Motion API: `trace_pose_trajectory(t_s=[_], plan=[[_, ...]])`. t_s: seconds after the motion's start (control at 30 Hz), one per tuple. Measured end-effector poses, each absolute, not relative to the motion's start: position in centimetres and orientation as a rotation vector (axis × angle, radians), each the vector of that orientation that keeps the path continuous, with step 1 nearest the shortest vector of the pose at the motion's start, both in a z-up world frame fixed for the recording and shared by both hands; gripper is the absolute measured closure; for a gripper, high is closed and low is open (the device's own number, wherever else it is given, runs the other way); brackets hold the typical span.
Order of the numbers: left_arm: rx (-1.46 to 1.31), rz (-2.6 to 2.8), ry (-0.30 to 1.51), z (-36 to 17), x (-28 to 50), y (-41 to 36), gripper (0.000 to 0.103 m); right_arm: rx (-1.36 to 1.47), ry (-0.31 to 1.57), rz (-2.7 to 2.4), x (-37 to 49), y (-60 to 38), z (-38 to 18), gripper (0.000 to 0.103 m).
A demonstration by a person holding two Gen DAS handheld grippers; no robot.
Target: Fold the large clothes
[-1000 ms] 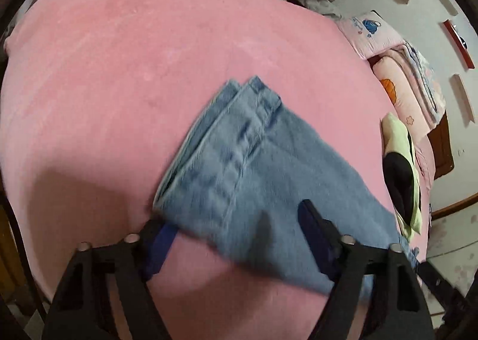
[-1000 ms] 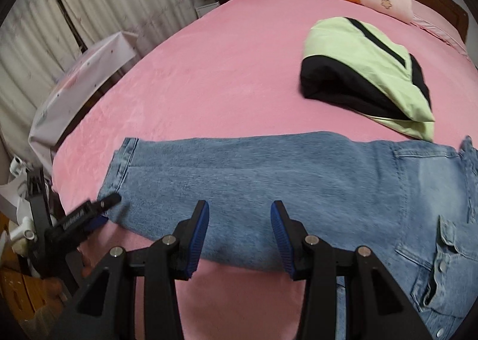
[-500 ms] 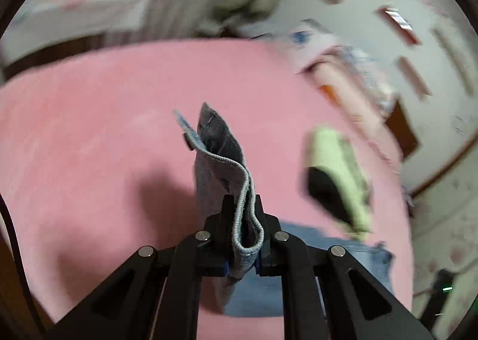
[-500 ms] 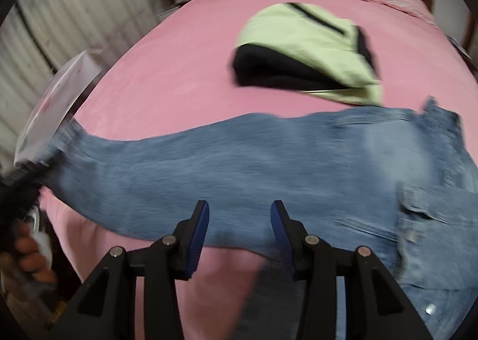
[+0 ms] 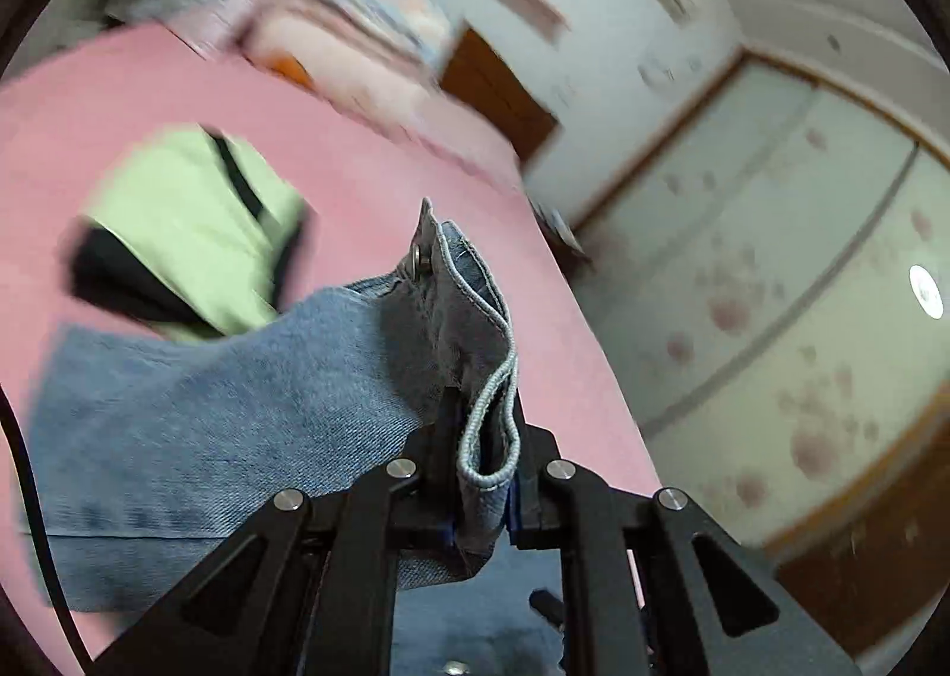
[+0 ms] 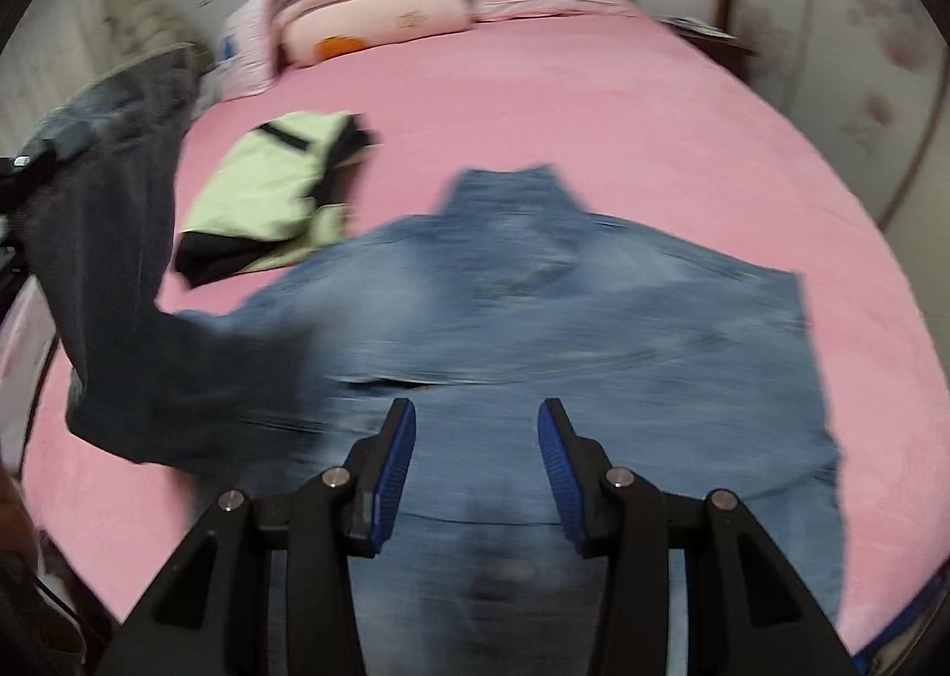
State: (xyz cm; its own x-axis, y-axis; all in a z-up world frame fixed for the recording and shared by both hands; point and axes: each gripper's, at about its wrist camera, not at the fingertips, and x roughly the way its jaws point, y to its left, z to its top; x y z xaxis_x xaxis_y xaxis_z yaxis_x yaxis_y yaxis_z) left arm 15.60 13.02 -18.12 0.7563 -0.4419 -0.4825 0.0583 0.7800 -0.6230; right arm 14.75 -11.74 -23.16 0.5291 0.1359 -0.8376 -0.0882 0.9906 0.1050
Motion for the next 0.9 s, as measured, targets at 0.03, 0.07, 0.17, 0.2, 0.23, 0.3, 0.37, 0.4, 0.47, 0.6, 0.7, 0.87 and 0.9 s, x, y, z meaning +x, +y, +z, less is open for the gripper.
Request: trace_pose_trajectory(t_s=[0.03,0.07,0.17,0.2,0.23,0.3,0.37,0.4,0.47,0.6,0.7,0.87,0.9], plan=[[-0.61,-0.32,0.716,-20.2,16.8,10.0,0.093,0.053,1.006,0.114,14.9,-13.2,-23.6,0.06],[-0.601,-0.334,0.756,-21.8,17.8,8.1,0.093,0.058,1.009,0.097,14.9,-14.5,-24.0,0.06],[-0.529,-0.36,0.903,-27.6,19.7,2.0,0.093,0.082,1.031,0.042,15.1,-19.2,-26.0,0.06],[-0.487,-0.37,0.961,-29.9,20.1,-0.1,0.093,0.087,1.037,0.036,15.1,-20.0,-26.2,0.06],[-0.462,-0.373,0.998,-31.1,20.5,-1.5,0.093,0.097,1.053,0.029,15.2,-21.2,-27.0,0.06],[-0.401,-0.377,1.121,-35.0,20.6,-4.1,0.083,0.124,1.08,0.031,15.3,-22.8,-28.2,0.06],[-0.382,-0.352,1.172,-36.7,19.8,-5.2,0.077,0.174,1.109,0.05,15.5,-24.3,-29.1,0.06],[-0.387,-0.351,1.165,-36.8,19.5,-5.1,0.074,0.204,1.119,0.061,15.7,-24.7,-29.6,0.06],[-0.404,-0.361,1.16,-36.1,19.0,-4.6,0.061,0.235,1.124,0.083,16.0,-25.2,-29.9,0.06],[-0.397,-0.329,1.086,-32.0,17.2,-1.8,0.041,0.279,1.121,0.142,16.7,-25.5,-29.8,0.06],[-0.378,-0.27,1.039,-28.8,14.9,0.9,0.033,0.282,1.125,0.204,17.6,-24.4,-29.6,0.06],[-0.349,-0.075,1.06,-27.7,11.8,7.8,0.03,0.312,1.181,0.287,19.5,-22.5,-31.2,0.055],[-0.349,-0.04,1.073,-28.3,11.4,9.1,0.03,0.32,1.2,0.297,20.1,-22.0,-32.1,0.055]])
